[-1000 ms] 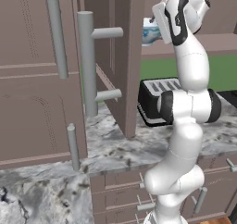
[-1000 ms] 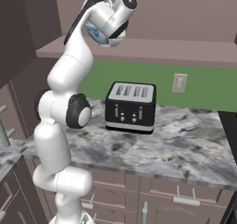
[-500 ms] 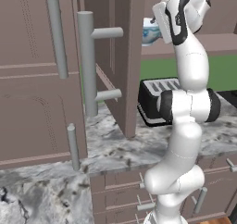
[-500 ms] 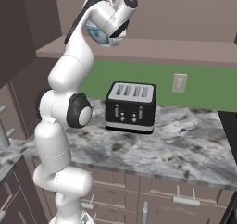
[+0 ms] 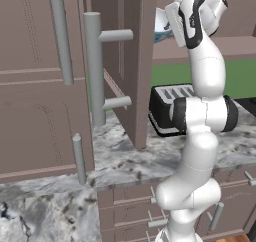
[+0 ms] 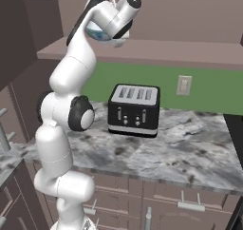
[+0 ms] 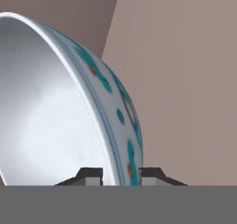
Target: Pick up the bowls from the cabinet and place each bowl in front of a stool on the dining counter.
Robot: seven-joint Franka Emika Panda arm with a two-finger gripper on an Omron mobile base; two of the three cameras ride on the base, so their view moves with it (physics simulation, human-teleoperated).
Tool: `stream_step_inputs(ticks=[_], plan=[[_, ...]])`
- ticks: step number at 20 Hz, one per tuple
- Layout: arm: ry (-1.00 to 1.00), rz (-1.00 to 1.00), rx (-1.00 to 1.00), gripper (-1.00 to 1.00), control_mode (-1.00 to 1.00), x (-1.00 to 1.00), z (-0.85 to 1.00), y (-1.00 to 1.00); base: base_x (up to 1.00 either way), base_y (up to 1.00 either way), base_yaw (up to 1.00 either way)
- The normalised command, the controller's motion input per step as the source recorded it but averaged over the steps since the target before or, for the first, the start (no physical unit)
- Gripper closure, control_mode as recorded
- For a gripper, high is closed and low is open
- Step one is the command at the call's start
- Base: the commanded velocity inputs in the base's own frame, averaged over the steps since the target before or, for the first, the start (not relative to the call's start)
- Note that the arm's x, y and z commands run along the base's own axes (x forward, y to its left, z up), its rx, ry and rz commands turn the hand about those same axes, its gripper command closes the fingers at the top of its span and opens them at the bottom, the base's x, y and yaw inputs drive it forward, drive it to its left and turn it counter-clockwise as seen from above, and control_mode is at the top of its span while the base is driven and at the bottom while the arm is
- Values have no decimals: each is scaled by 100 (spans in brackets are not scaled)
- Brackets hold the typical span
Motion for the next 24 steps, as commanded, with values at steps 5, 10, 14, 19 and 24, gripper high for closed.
stream_step_inputs(ticks=[5,10,14,19,24], plan=[[0,0,0,100,-100,0,0,0,0,0,0],[0,0,0,100,-100,0,0,0,0,0,0],[-5,-2,0,100,-100,-1,-15,0,0,0,0],[-9,-6,1,100,-100,-9,-22,0,0,0,0],[-5,-12,1,100,-100,-40,-1,0,0,0,0]])
